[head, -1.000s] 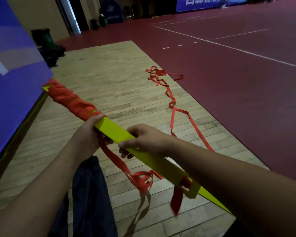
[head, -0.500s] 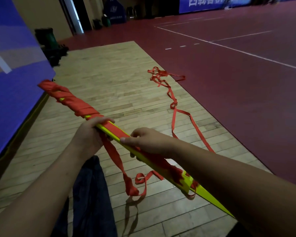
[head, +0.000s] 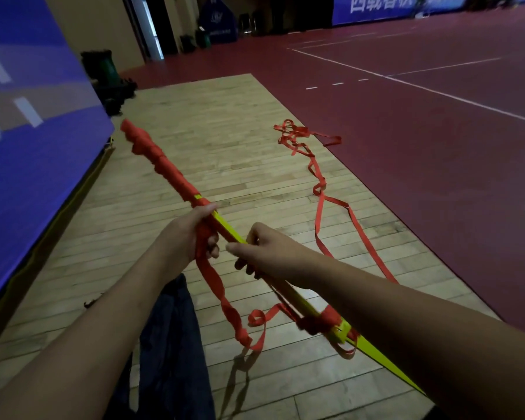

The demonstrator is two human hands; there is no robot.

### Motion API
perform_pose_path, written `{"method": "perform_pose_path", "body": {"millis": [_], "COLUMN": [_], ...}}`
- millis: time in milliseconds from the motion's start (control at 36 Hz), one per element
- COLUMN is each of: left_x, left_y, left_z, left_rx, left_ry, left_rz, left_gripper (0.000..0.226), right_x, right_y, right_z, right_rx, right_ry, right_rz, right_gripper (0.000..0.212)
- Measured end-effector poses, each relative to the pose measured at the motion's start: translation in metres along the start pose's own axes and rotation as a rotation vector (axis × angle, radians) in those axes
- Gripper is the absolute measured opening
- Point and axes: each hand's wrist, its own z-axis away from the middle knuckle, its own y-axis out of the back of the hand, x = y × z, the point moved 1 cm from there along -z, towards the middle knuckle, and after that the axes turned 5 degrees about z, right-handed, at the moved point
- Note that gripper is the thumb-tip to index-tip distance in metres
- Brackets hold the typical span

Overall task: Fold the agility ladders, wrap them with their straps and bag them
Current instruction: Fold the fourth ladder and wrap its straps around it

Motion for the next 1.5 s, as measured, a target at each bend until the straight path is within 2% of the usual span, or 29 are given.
{"method": "perform_pose_path", "body": {"millis": [111,222,306,361,444,500,583,639,722,806,889,972,1056,1111,1222,1278,1333,1389,1444,1500], "left_x": [0.004,0.005,0.006,0.006,0.005,0.002,-0.002,-0.005,-0.005,-0.002,0.000,-0.002,-0.004,-0.001,0.004,0.005,0.006,0.006,0.004,0.001], "left_y": [0.000,0.007,0.009,0.010,0.012,0.011,0.003,0.001,0.004,0.003,-0.001,-0.001,0.001,0.004,0.006,0.006,0.005,0.005,0.004,0.001], "left_z": [0.002,0.001,0.000,0.001,0.003,0.005,0.005,0.003,-0.001,-0.002,-0.001,0.001,0.003,0.005,0.007,0.007,0.006,0.006,0.007,0.007], "left_rx": [-0.067,-0.117,-0.151,-0.149,-0.114,-0.085,-0.078,-0.008,0.091,0.077,0.035,0.012,-0.046,-0.074,-0.128,-0.161,-0.179,-0.120,-0.068,-0.075], "left_ry": [-0.085,-0.124,-0.108,-0.087,-0.048,-0.020,0.027,0.011,-0.018,-0.044,-0.028,0.019,0.048,0.017,-0.068,-0.081,-0.062,0.007,0.060,0.074], "left_rz": [0.145,0.202,0.259,0.186,-0.091,-0.238,-0.243,-0.234,-0.070,0.033,0.050,-0.037,0.014,0.103,0.199,0.165,0.092,-0.041,-0.208,-0.221], "left_gripper": [0.040,0.046,0.045,0.043,0.032,0.033,0.049,0.055,0.049,0.044,0.041,0.038,0.026,0.030,0.039,0.041,0.042,0.050,0.058,0.064], "right_x": [-0.004,-0.006,-0.006,-0.003,0.004,0.006,0.005,0.003,0.001,-0.002,-0.001,0.003,0.003,0.002,0.006,0.006,0.001,-0.002,-0.002,-0.002], "right_y": [-0.001,0.003,0.007,0.007,0.007,0.007,0.005,0.003,0.000,-0.003,-0.003,-0.001,0.004,0.006,0.005,0.006,0.006,0.005,0.004,0.000], "right_z": [0.004,0.005,0.001,-0.002,-0.003,-0.004,-0.004,-0.004,-0.005,-0.006,-0.008,-0.009,-0.010,-0.010,-0.004,-0.002,-0.001,-0.002,-0.004,-0.006], "right_rx": [-0.074,-0.076,0.015,0.021,0.012,0.013,-0.010,-0.007,0.029,0.087,0.196,0.261,0.212,0.148,-0.246,-0.365,-0.307,-0.141,-0.002,0.062], "right_ry": [-0.058,-0.037,0.045,0.066,0.042,0.037,0.048,0.037,0.046,0.050,0.021,0.076,0.043,-0.004,-0.082,-0.057,0.004,0.029,0.022,0.014], "right_rz": [-0.112,-0.308,-0.239,-0.207,-0.306,-0.245,-0.035,0.021,0.067,0.040,-0.021,0.116,0.128,0.059,-0.392,-0.505,-0.454,-0.305,-0.140,-0.021], "right_gripper": [0.047,0.031,0.022,0.016,0.017,0.020,0.022,0.022,0.021,0.016,0.028,0.020,0.028,0.033,0.044,0.042,0.028,0.018,0.017,0.019]}}
